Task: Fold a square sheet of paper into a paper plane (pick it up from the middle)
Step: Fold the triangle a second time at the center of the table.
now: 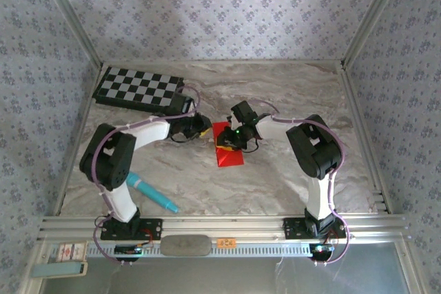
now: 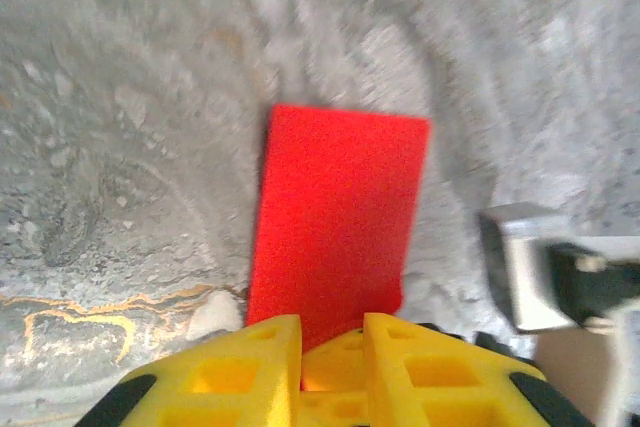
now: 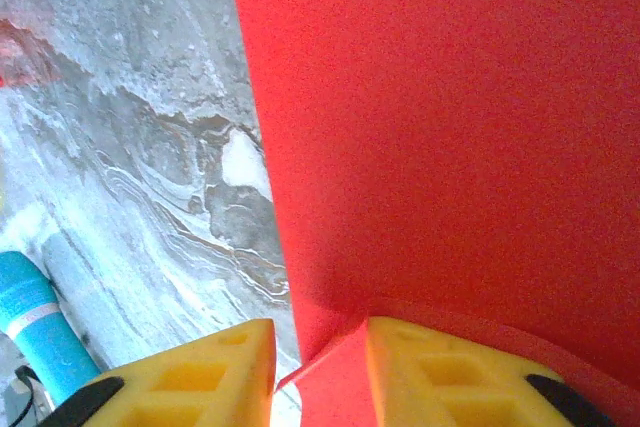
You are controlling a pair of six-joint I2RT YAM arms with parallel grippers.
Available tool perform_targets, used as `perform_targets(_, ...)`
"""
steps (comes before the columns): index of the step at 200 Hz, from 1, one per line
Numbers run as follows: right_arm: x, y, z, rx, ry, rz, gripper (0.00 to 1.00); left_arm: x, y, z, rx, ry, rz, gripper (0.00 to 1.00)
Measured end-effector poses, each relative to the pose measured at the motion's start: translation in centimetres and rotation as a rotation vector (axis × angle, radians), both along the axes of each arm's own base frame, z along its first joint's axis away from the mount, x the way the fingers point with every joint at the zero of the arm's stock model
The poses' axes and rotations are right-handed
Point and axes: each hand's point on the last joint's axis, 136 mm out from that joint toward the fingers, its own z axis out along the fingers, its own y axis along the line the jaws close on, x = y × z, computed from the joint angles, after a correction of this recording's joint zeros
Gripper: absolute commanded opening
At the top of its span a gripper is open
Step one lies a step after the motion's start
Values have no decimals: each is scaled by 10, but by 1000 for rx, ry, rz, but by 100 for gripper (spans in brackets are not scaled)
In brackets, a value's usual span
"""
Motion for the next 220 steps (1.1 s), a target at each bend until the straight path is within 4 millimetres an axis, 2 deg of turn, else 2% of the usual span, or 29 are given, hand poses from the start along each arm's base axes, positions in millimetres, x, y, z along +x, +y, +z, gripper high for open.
perform_targets(25,0,3,3,16,1,6,45,-1,7,18,-17,-34,24,24)
perform_targets(55,0,4,3,19,1,8,44,-13,12,7,-11,0,34,23)
perform_targets(69,0,3,3,18,2,7,39,-20,14,0,-4,24,37,20)
perform_targets(83,0,2,2,11,2,5,30,-23,13,-3,-2,35,34,18)
perform_targets(106,-1,-1,-3,-11,10,-1,15,-32,1,-2,-7,35,-1,14)
perform_targets(123,-2,-4,-7,-29,16,-6,9,-42,-11,-2,-8,37,-39,11)
perform_targets(143,-2,-5,-7,-31,17,-4,5,-53,-22,-11,2,56,-77,9)
perform_targets(178,-2,-5,-7,-31,17,-4,1,-64,-32,-39,45,116,-112,4)
perform_targets(220,-2,-5,-7,-30,17,-4,0,-60,-33,-45,65,121,-119,0)
